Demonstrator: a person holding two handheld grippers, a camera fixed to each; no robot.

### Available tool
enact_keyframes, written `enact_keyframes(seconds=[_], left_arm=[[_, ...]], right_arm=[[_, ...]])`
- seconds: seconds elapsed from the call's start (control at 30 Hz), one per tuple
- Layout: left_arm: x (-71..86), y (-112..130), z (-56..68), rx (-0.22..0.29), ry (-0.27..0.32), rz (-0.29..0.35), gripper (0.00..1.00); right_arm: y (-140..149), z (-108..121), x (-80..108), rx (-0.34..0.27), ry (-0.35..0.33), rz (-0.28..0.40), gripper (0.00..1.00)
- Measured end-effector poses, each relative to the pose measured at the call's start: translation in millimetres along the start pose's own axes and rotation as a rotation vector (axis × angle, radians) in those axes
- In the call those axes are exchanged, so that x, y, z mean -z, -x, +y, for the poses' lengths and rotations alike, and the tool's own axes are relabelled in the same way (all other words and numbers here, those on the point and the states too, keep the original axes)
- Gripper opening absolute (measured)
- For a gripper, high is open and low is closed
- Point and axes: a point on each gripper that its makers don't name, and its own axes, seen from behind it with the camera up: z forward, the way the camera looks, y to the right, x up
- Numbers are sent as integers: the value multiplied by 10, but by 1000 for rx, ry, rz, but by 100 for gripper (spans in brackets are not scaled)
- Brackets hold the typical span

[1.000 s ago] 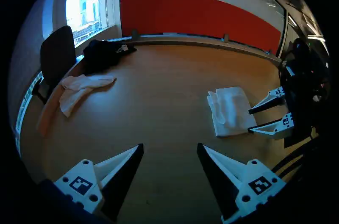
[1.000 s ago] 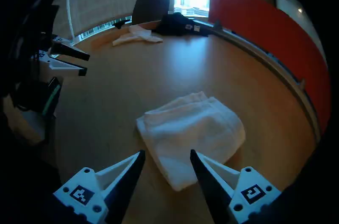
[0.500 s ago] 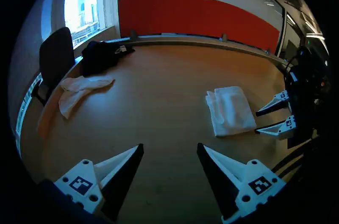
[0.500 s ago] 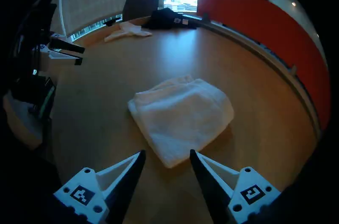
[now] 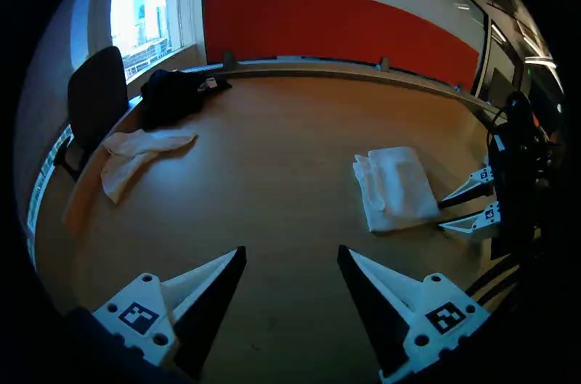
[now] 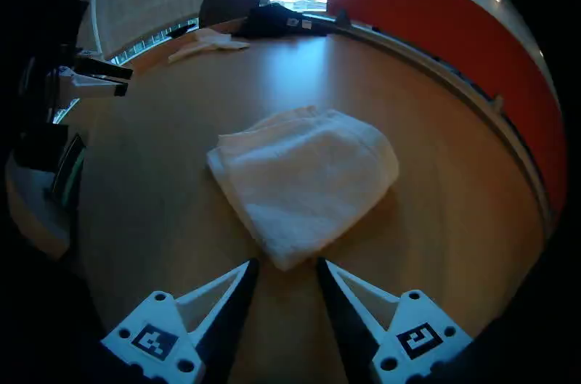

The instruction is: Fold towel

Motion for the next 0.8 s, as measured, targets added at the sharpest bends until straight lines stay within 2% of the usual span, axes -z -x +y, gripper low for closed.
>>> enact_keyframes(seconds=[0.17,0.27,0.33,0.43,0.53,0.8], left_arm=[[2,4,-8,0,0,-1,94],[4,3,-10,1,0,0,94],[5,4,-11,2,-1,0,94],[5,12,-14,4,-2,0,94],[7,20,-15,4,-2,-2,94],[12,1,1,-2,0,1,94]], right_arm=[[4,-6,-1,-7,1,1,50],[0,1,-10,-9,10,4,37],[-4,9,-15,-13,16,6,20],[-9,17,-18,-22,22,11,9],[-15,19,-16,-31,23,16,5],[-93,62,53,-21,38,37,5]])
